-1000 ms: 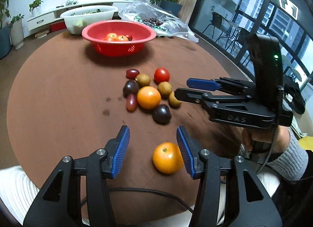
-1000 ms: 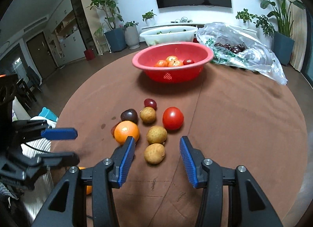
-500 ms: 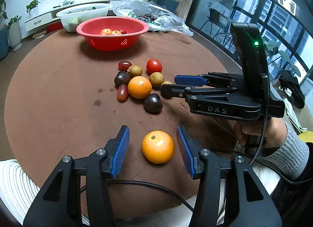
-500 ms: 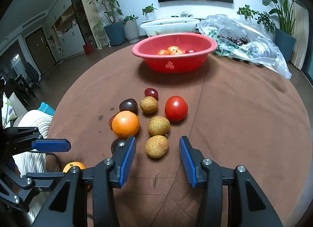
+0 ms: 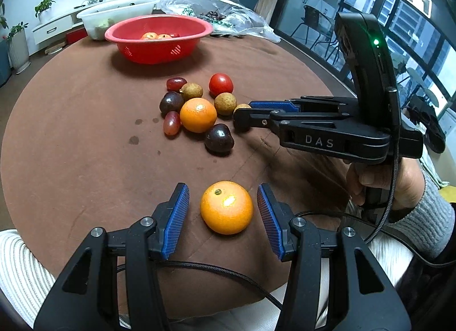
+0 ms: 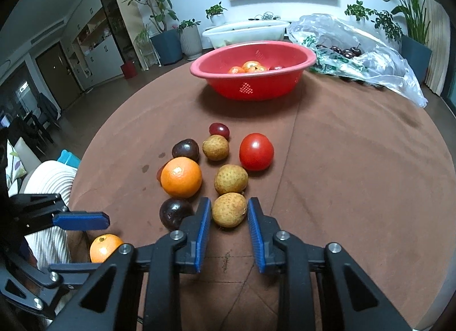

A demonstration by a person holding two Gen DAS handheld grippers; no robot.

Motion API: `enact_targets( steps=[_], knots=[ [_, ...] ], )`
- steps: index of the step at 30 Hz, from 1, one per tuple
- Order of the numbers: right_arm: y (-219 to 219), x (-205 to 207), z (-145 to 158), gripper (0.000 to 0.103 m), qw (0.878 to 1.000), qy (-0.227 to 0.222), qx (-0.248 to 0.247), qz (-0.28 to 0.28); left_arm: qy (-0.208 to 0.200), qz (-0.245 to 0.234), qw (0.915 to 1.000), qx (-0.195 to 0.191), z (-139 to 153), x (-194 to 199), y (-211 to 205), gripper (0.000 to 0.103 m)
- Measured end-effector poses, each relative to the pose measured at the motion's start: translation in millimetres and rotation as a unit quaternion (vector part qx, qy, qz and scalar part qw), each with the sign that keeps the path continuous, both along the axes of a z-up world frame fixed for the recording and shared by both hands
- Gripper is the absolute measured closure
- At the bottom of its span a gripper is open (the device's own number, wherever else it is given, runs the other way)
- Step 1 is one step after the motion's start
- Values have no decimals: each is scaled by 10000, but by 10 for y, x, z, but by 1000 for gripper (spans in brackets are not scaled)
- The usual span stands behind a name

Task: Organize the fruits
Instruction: 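Grasp a large orange with the left gripper while the right gripper reaches toward a brown longan, then grasp the brown longan with the right gripper while the left lifts the orange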

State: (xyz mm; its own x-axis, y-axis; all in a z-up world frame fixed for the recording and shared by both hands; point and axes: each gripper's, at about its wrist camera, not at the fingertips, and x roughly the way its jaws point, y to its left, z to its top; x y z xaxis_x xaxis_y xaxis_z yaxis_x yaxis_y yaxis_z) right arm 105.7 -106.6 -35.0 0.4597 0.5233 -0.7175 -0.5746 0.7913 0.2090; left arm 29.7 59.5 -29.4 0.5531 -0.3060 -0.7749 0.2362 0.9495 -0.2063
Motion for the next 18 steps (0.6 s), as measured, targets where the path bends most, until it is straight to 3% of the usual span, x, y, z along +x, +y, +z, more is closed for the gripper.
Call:
enact_targets(
  steps=[6, 10, 18],
  knots=[
    [-17, 27, 3, 74, 10000, 28, 34, -18, 208, 46, 9997, -84, -109, 41, 3, 56],
    [-30, 36, 6, 74, 10000, 34, 52, -22, 213, -9, 9997, -153, -131, 42, -9, 67],
    [-87, 56, 35, 74, 9995, 156, 271, -57, 165, 115, 9993, -330, -76, 45, 69, 67]
  ],
)
